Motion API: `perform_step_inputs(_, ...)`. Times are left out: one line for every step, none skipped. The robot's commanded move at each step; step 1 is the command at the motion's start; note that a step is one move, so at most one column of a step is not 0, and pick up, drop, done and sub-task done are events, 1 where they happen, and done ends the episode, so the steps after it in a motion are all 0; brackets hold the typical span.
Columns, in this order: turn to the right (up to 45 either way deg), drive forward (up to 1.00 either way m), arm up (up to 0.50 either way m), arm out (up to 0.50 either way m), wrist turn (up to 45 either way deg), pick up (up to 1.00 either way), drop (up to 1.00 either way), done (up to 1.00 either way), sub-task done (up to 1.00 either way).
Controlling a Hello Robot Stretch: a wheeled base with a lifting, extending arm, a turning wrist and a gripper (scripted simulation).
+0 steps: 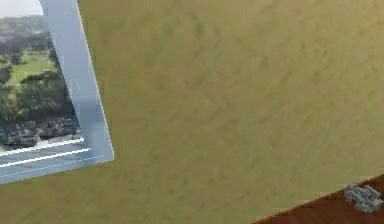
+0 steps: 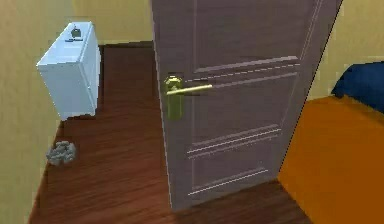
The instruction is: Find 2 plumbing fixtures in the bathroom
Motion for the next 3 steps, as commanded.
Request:
perform_step_inputs(36.0, 0.0, 0.0, 0.0, 0.0, 0.0, 0.0, 0.0, 0.0)
perform_step_inputs(0.0, 0.55, 0.0, 0.0, 0.0, 0.0, 0.0, 0.0, 0.0)
perform_step_inputs(33.0, 0.0, 0.0, 0.0, 0.0, 0.0, 0.0, 0.0, 0.0)
